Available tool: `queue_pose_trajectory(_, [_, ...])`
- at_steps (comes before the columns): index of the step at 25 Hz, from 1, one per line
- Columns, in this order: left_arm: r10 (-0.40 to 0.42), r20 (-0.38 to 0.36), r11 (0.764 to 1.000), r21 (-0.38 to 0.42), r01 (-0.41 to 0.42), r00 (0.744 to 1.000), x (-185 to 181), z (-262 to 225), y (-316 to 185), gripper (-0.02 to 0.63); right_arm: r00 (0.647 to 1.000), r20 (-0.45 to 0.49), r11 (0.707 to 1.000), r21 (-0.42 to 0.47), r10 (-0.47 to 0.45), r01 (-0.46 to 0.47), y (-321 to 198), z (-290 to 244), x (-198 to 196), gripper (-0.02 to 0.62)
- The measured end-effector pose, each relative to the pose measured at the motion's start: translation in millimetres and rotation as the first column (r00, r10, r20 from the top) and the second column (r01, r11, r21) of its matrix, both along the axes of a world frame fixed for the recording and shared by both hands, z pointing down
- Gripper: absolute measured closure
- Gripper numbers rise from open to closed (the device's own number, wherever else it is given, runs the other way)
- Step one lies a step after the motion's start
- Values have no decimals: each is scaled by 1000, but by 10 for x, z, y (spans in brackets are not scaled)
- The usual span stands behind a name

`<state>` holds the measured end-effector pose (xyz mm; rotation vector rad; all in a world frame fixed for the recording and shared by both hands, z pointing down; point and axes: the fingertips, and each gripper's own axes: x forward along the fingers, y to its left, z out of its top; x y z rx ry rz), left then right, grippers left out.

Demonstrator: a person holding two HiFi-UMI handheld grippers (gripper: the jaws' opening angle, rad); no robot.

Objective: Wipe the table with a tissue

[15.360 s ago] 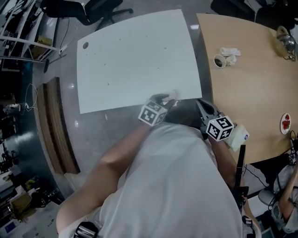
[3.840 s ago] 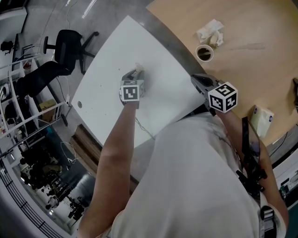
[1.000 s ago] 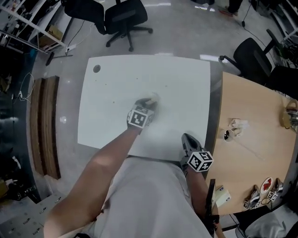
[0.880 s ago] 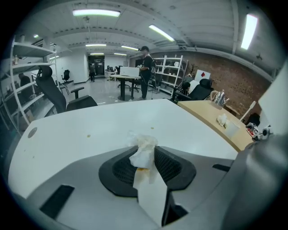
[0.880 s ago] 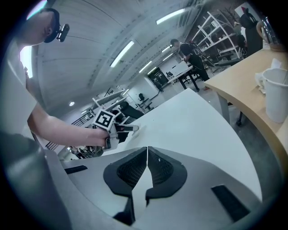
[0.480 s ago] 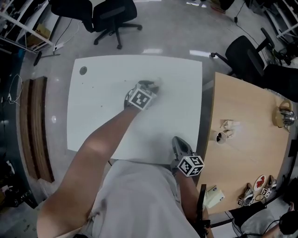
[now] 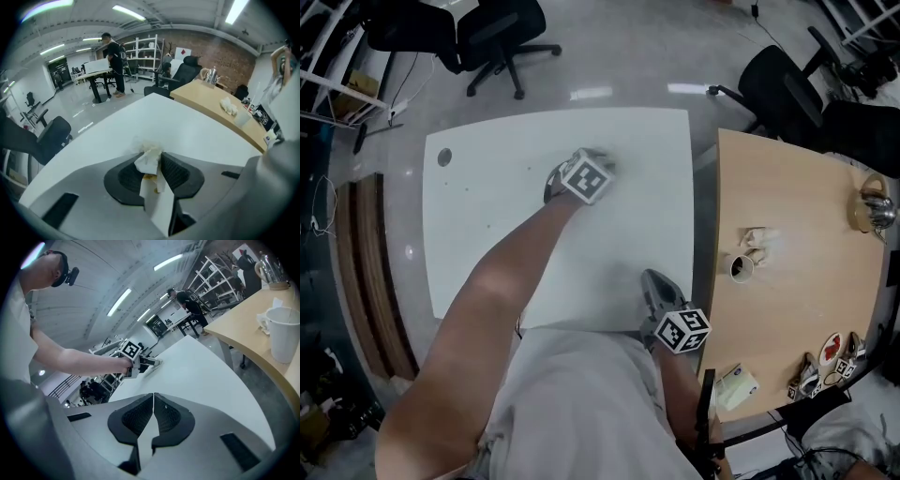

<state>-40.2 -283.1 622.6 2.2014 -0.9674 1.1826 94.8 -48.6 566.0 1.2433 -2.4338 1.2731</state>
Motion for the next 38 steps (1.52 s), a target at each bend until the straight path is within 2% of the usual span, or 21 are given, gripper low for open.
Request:
queue_pose_trajectory(3, [39,32,999,6,-39,999,-100,-68,-54,502,1000,1,1000,-7,3,-3,13,10,-26,578])
queue_pose_trajectory(5, [70,65,997,-43,-68,995,-261,-53,-1,502,1000,3,1000,-2,-12,12,12,-9,-93,578])
queue_pose_trajectory(6, [89,57,993,-79,-85,994,-325,-26,60,502,1000,5,1000,4,-25,25,1,-23,-134,578])
queue_pose_trajectory(8, [117,-36,985,-120,-120,993,-326,2,167,502,998,5,998,18,-57,57,-26,-41,-175,578])
queue_pose_trajectory(10, [120,-110,983,-123,-133,987,-287,5,218,502,997,0,997,27,-75,75,-32,-43,-139,578])
queue_pose_trajectory(15, [91,-159,982,-147,-115,983,-261,25,323,503,998,12,998,15,-56,56,50,-17,-94,578])
queue_pose_trajectory(21, [34,-121,992,-119,-48,992,-299,44,543,503,998,52,999,21,-40,39,101,0,-201,578])
queue_pose_trajectory(26, [49,1,998,-36,-49,999,-297,8,800,502,997,60,998,34,-52,50,117,-57,-225,578])
queue_pose_trajectory(28, [-16,-17,1000,18,16,1000,-388,-92,831,499,997,56,998,41,-56,53,119,-91,-198,578])
queue_pose_trajectory(31, [-133,-49,987,80,137,990,-634,-216,732,497,998,50,999,34,-43,42,120,-63,-106,578])
queue_pose_trajectory(35, [-218,-5,972,91,218,976,-960,-178,606,497,998,52,999,28,-29,28,145,-45,-50,578])
queue_pose_trajectory(38, [-246,91,967,87,238,965,-1148,-58,610,497,998,57,999,23,-33,31,193,-42,-56,578])
